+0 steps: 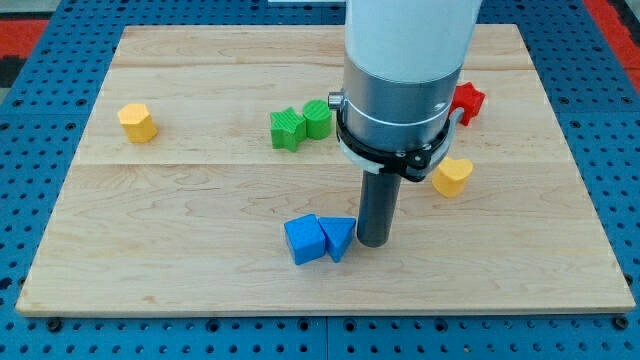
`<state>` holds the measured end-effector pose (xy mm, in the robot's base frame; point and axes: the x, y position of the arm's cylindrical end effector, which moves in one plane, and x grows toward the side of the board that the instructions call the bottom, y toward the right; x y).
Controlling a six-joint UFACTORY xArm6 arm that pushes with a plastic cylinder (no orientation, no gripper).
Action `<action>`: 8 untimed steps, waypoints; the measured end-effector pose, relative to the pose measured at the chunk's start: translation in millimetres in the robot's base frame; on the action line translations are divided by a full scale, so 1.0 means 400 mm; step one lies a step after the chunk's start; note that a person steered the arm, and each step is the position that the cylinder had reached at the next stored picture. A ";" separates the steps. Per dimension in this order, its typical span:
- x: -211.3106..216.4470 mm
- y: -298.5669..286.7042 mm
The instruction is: Slightly touch the yellow heart
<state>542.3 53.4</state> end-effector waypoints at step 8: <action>-0.191 0.345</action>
